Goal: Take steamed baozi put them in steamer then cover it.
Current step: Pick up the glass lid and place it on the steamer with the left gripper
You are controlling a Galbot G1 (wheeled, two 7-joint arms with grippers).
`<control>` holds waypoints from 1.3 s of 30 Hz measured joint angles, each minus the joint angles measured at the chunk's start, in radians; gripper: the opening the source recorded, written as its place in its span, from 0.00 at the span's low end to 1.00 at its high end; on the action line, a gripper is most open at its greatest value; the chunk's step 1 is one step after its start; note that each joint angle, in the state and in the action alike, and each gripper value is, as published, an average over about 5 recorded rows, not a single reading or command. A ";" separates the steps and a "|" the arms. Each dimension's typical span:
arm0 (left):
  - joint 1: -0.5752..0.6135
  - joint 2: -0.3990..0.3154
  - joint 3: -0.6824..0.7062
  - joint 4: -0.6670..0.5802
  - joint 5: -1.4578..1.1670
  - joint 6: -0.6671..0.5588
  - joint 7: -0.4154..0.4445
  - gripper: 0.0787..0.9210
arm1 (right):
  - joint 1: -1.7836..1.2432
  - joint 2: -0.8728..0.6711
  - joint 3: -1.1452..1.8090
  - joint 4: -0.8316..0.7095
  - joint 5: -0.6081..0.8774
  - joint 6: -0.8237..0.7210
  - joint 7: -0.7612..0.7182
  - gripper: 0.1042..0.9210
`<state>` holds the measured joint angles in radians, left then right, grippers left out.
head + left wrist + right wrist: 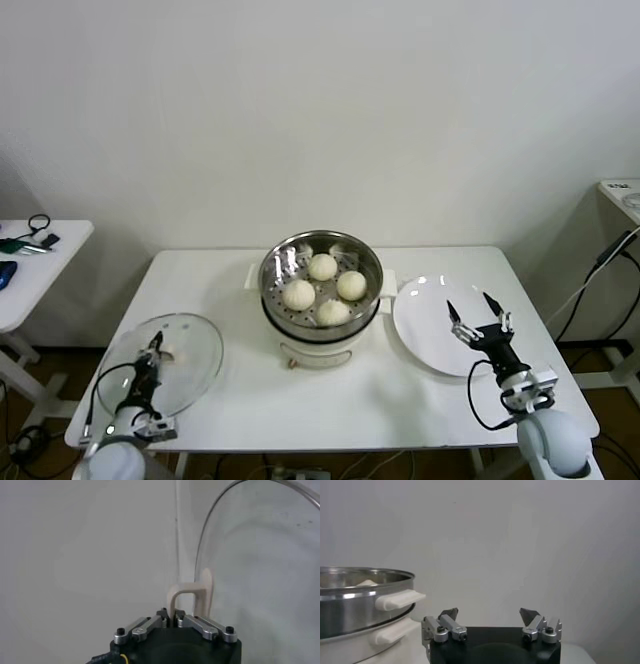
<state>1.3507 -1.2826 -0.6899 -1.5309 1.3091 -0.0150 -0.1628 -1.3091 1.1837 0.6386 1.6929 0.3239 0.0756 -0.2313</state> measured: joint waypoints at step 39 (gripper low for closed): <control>-0.039 0.460 0.343 -0.592 -0.310 0.622 0.050 0.08 | 0.117 0.011 -0.065 -0.097 -0.085 -0.006 -0.011 0.88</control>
<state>1.3113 -0.8222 -0.3471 -2.1229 0.9990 0.6075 -0.1129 -1.1926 1.1947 0.5732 1.5963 0.2393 0.0692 -0.2427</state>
